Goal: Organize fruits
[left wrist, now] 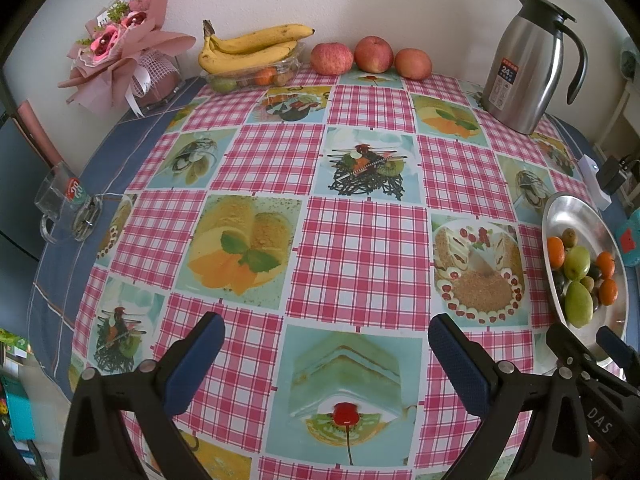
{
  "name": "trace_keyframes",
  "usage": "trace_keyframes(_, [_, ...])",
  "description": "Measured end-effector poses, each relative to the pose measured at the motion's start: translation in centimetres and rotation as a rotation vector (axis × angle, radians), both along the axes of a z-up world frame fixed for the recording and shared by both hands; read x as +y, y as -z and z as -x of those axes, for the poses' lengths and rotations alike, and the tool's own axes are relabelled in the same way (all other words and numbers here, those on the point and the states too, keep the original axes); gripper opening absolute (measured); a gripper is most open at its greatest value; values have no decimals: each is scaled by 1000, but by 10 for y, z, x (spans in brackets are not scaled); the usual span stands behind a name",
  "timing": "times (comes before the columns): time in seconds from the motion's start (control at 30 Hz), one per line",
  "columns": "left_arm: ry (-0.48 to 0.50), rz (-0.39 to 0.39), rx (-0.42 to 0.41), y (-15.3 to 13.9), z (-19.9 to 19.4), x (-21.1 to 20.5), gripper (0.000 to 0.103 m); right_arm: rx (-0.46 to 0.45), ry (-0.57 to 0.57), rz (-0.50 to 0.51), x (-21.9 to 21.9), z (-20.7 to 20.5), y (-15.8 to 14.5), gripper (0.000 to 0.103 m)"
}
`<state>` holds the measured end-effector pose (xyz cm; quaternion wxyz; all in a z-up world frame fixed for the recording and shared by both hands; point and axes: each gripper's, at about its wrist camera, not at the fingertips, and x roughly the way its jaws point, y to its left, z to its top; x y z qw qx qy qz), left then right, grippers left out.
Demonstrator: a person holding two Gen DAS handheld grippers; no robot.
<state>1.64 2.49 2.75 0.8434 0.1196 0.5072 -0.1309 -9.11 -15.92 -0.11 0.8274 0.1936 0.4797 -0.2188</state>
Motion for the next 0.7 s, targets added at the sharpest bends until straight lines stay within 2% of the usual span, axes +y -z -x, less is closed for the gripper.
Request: trace_keyframes(0.7, [-3, 0, 3, 1, 1, 0, 103, 4, -2, -3, 2, 0, 2, 94])
